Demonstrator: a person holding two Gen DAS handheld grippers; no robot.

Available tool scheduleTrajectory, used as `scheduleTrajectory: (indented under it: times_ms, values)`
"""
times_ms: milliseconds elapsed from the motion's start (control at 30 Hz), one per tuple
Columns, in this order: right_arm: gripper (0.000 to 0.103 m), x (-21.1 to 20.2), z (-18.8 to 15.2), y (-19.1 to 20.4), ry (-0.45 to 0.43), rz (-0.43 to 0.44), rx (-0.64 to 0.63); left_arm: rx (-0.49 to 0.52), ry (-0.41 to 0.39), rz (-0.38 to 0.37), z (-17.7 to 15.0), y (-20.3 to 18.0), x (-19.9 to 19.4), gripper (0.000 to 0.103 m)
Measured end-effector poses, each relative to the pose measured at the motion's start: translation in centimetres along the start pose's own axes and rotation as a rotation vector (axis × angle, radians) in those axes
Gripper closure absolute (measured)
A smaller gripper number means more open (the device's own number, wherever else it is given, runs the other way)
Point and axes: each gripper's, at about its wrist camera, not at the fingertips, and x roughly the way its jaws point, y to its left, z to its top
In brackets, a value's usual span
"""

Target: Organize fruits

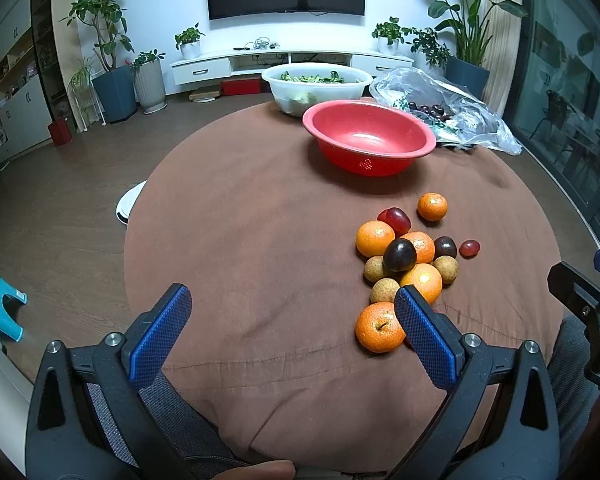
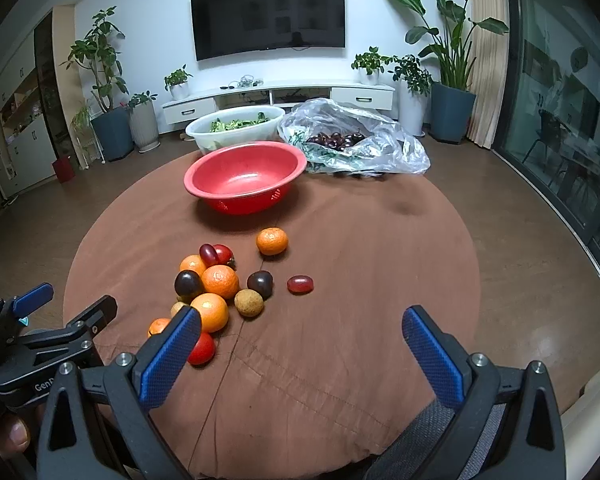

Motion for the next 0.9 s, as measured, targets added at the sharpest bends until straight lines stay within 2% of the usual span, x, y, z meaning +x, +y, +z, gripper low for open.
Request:
scheduleTrajectory:
  times_ms: [900]
  values:
    - [0.0,0.6,-0.42,-0.02,0.019,0.0,0.005,-0.001,0.013,-0.006,-0.31,-0.21,0.82,0.0]
